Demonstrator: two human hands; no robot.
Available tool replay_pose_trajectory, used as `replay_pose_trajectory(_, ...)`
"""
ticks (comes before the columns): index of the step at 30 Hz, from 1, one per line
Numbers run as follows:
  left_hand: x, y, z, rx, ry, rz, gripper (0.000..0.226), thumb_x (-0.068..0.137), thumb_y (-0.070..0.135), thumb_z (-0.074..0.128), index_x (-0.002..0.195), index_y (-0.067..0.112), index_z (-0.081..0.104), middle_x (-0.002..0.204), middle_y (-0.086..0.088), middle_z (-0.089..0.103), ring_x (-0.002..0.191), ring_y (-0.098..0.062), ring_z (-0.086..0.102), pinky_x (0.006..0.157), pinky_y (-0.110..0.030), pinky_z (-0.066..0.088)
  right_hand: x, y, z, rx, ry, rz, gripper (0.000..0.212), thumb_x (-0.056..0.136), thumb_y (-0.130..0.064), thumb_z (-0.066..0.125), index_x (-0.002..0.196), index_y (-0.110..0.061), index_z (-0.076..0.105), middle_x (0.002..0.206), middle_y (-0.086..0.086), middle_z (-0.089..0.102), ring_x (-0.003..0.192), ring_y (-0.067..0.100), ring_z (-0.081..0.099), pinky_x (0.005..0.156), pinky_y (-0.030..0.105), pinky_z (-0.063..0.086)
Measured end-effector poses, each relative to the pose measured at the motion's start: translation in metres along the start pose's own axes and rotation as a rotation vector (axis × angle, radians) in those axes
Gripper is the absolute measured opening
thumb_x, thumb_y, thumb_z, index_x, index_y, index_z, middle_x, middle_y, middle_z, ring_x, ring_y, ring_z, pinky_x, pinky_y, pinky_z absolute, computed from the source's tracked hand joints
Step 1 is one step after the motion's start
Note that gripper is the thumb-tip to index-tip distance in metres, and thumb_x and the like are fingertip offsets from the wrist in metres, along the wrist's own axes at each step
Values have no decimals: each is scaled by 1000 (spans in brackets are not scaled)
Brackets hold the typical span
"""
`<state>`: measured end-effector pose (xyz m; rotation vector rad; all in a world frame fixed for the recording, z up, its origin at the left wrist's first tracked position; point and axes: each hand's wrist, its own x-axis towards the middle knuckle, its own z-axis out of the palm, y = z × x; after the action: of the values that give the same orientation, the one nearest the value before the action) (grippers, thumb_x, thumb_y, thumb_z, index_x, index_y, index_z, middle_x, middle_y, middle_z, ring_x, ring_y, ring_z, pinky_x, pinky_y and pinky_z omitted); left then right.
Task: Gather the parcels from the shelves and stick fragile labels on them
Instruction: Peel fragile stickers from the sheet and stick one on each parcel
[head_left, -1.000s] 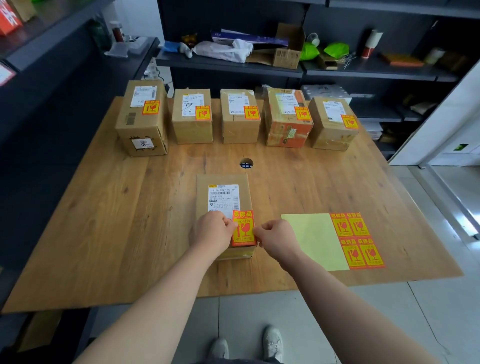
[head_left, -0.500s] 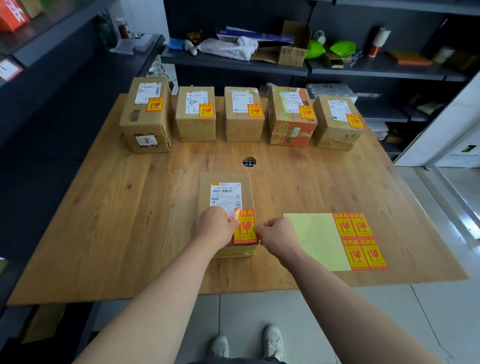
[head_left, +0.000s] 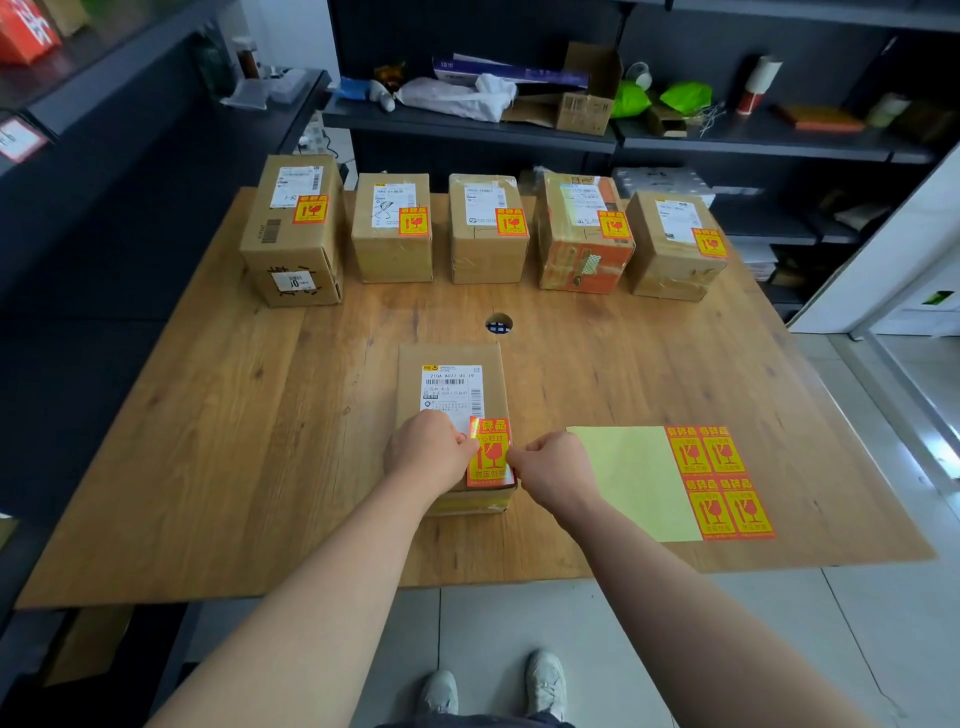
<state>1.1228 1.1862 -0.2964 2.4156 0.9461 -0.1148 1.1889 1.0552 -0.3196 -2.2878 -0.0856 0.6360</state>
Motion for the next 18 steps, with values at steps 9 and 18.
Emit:
replay_pose_trajectory(9,2,-9,2,-154,77,23,33,77,39,73,75,18,48,78,6,57,75,-17,56,52,-29,37,-1,-3,-4,-101,0,-64,32,78,-29,68,54,-10,60,48,-2,52,45,13,47,43,22,39)
replay_pose_trajectory(18,-16,-33,23,54,199,431,38,92,37,56,129,32,55,100,7,49,95,-13,50,70,-24,45,-4,11,-12,-419,31,-545,39,91,-42,57,129,-35,54,104,-7,46,80,9,53,64,22,46)
